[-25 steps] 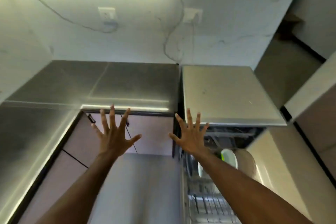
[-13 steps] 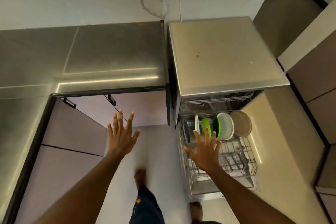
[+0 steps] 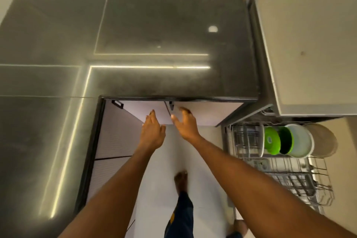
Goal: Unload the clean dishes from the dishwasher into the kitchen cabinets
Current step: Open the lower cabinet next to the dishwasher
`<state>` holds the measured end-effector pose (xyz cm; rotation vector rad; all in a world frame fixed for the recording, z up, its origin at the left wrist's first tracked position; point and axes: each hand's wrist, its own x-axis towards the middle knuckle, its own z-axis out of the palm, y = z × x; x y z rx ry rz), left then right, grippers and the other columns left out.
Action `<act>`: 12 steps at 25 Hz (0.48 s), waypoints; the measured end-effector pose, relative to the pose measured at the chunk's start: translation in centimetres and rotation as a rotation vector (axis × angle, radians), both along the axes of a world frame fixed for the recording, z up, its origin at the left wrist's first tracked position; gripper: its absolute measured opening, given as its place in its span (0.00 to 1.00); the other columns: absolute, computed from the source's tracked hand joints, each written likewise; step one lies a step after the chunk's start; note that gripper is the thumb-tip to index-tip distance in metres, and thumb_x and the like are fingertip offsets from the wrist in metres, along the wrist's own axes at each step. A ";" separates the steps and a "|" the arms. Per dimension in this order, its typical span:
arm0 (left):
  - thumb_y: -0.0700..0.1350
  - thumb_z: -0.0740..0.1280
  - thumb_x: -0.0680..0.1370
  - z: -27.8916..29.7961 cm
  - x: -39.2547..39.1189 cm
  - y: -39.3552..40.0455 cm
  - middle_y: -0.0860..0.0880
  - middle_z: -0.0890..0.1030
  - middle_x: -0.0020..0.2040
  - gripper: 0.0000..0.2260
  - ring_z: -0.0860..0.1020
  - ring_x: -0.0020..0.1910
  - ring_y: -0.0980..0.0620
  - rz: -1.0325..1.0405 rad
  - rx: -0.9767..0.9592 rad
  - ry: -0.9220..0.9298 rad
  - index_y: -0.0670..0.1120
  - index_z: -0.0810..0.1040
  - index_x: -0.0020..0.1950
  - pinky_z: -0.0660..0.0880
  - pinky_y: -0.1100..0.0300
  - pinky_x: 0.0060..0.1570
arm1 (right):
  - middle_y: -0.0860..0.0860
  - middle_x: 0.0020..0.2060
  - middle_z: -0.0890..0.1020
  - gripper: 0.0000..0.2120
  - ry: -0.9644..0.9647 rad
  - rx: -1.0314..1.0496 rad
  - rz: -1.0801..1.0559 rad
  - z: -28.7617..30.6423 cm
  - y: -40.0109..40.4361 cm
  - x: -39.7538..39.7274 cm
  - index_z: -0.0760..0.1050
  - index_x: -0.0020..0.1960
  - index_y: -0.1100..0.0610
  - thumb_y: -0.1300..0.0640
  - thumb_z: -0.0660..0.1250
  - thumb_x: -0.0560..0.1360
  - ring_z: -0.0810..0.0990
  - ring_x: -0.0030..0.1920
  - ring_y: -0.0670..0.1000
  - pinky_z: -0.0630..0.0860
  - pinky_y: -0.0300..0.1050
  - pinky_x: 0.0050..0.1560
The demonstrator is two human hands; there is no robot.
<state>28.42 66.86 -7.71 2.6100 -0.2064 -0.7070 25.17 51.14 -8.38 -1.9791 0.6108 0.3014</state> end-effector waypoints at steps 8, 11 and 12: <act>0.51 0.61 0.86 -0.1 4.6 2.1 0.39 0.58 0.83 0.33 0.58 0.81 0.42 -0.054 -0.076 -0.073 0.39 0.50 0.83 0.59 0.48 0.80 | 0.58 0.62 0.83 0.12 0.030 0.171 -0.212 -1.1 2.2 5.4 0.75 0.64 0.58 0.51 0.64 0.85 0.81 0.62 0.60 0.75 0.54 0.67; 0.55 0.56 0.87 1.0 3.1 1.3 0.41 0.60 0.82 0.30 0.60 0.81 0.43 -0.013 -0.188 -0.041 0.41 0.53 0.84 0.60 0.50 0.78 | 0.56 0.62 0.82 0.15 0.013 0.146 -0.118 -1.8 1.9 1.8 0.71 0.70 0.56 0.55 0.64 0.85 0.82 0.61 0.57 0.78 0.54 0.65; 0.56 0.53 0.87 1.6 2.4 0.7 0.41 0.64 0.81 0.28 0.63 0.79 0.44 0.040 -0.274 -0.029 0.42 0.57 0.83 0.62 0.52 0.76 | 0.56 0.61 0.82 0.15 0.010 0.157 -0.108 -1.8 2.0 0.1 0.70 0.70 0.56 0.55 0.64 0.85 0.82 0.59 0.56 0.80 0.53 0.63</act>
